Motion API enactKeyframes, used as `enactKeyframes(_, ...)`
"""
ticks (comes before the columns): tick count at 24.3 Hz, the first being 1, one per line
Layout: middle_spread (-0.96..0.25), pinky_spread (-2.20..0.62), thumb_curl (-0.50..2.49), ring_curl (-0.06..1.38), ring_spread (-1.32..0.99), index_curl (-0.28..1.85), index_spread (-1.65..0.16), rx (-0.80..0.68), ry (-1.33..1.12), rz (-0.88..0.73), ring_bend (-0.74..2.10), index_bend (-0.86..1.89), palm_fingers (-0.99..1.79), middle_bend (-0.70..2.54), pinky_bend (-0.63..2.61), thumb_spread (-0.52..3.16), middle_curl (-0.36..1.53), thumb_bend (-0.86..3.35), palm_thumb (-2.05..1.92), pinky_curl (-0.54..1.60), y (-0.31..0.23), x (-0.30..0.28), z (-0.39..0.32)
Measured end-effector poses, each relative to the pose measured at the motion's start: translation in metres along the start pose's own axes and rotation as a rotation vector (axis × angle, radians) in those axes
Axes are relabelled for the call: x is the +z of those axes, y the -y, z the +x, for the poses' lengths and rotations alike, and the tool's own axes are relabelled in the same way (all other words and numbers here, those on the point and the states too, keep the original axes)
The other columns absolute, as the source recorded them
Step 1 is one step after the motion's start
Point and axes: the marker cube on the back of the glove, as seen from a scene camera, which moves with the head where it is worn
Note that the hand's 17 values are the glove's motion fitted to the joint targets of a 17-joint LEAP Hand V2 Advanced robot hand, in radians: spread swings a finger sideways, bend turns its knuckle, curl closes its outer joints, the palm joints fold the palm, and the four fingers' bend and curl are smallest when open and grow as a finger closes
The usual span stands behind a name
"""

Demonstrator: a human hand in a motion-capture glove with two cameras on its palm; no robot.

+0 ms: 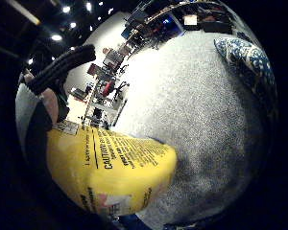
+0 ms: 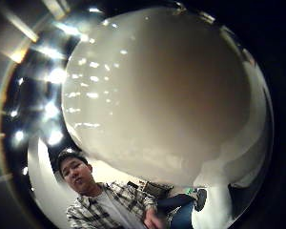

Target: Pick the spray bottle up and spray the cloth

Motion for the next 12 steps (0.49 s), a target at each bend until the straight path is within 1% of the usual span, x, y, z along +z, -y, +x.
enactKeyframes(4, -0.13, -0.13, 0.78, 0.46, -0.18, 0.52, -0.27, 0.010, -0.023, -0.038, 0.44, 0.14, 1.13, 0.39, 0.45, 0.22, 0.51, -0.03, 1.06, 0.37, 0.000, 0.000, 0.000)
enactKeyframes(9, -0.12, -0.06, 0.76, 0.46, -0.17, 0.48, -0.27, 0.016, -0.085, -0.116, 0.43, 0.08, 0.92, 0.34, 0.42, 0.35, 0.50, -0.04, 1.05, 0.37, -0.005, -0.005, -0.001)
enactKeyframes(10, -0.12, -0.03, 0.76, 0.46, -0.17, 0.46, -0.28, 0.019, -0.092, -0.129, 0.43, 0.06, 0.86, 0.33, 0.41, 0.41, 0.49, -0.04, 1.03, 0.38, -0.006, -0.007, -0.002)
enactKeyframes(12, -0.12, 0.02, 0.74, 0.47, -0.15, 0.42, -0.31, 0.021, -0.106, -0.155, 0.41, -0.02, 0.55, 0.30, 0.43, 0.48, 0.48, -0.05, 0.99, 0.39, -0.008, -0.011, -0.004)
